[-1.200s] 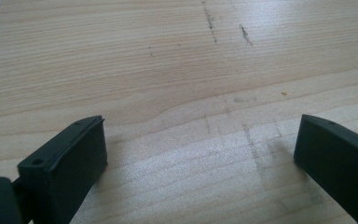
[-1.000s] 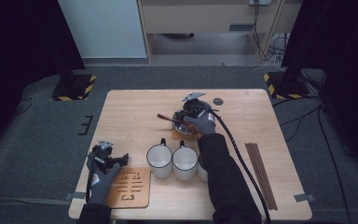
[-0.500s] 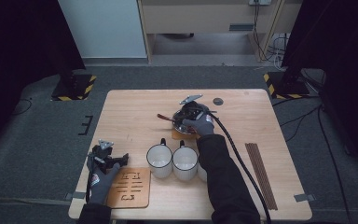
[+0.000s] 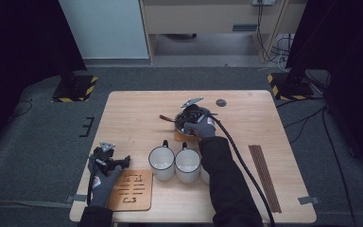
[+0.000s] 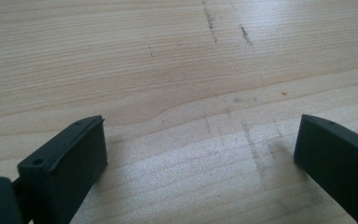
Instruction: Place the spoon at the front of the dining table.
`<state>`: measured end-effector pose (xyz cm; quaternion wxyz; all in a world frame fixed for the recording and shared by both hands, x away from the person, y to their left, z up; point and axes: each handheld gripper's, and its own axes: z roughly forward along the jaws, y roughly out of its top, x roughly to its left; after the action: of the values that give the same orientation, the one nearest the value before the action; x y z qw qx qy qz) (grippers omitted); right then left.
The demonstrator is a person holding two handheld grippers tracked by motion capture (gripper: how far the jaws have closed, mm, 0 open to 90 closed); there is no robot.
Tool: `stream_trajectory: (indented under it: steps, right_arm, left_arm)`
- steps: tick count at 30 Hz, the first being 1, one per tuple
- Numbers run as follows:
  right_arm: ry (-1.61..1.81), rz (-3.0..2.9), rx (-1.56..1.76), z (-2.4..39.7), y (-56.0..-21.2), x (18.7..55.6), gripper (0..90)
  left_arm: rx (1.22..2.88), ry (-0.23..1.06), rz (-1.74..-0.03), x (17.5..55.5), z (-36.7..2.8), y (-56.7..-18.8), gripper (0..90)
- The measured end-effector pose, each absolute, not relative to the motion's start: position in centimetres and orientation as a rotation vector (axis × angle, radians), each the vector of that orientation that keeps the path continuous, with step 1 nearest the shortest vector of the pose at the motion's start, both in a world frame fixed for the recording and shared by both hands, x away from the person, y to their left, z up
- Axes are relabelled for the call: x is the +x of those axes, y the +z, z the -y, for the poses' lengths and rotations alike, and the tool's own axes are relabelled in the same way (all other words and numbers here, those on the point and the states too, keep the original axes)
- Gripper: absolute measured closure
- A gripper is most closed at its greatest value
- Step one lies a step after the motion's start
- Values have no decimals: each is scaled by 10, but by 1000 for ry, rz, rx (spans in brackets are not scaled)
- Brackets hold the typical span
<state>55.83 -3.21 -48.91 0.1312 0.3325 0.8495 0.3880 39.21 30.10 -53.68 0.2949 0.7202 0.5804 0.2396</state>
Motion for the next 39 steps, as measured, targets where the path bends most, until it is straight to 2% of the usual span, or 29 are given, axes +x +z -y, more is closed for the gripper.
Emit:
stream_trajectory:
  steps: [16, 24, 39]
  right_arm:
    - [1109, -2425, 1031, 32, -491, 561, 750]
    - [1102, -2432, 1021, 31, -492, 562, 720]
    - [1054, -2386, 1069, 31, -493, 568, 745]
  left_arm:
    - [1917, 638, -1544, 392, -301, -537, 14]
    - [1917, 638, -1544, 392, -301, -537, 14]
    - [1917, 638, -1545, 392, -301, -537, 14]
